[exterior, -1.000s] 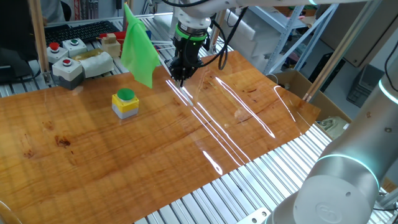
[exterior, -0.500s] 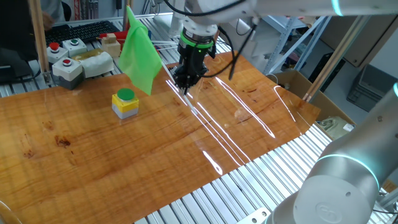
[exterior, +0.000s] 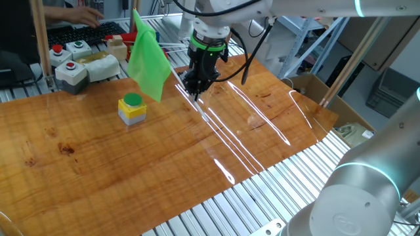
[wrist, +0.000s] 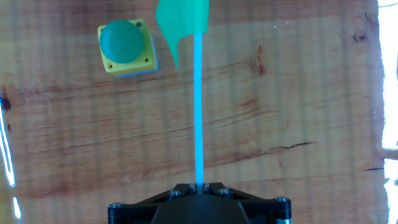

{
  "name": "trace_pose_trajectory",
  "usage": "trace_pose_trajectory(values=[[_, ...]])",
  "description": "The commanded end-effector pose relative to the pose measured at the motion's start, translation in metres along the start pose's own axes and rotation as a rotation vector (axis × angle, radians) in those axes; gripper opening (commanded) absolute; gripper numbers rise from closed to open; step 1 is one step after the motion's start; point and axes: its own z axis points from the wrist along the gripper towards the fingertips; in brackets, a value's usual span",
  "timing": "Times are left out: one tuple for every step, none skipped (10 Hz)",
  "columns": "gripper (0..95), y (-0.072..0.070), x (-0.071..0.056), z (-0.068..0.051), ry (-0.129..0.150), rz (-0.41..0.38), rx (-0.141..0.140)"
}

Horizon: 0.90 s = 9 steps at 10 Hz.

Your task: Wave the flag

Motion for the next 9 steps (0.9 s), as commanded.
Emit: trace_pose_trajectory(values=[[0.0, 0.0003, 0.0005, 0.0002, 0.005, 0.001, 0.004], [0.0, 0.0004, 0.0011, 0.0000, 0.010, 0.003, 0.007], [0.0, 0.0005, 0.0015, 0.0000, 0.016, 0.002, 0.009], [0.0, 0.0005, 0.0016, 0.0000, 0.018, 0.001, 0.009], [0.0, 0.0005, 0.0016, 0.0001, 0.020, 0.002, 0.011], [0.0, 0.0005, 0.0016, 0.0001, 0.020, 0.005, 0.014], [0.0, 0.0005, 0.0016, 0.0001, 0.022, 0.005, 0.014], [0.0, 0.0006, 0.0015, 0.0001, 0.025, 0.005, 0.014], [0.0, 0.0007, 0.0015, 0.0001, 0.025, 0.007, 0.016]])
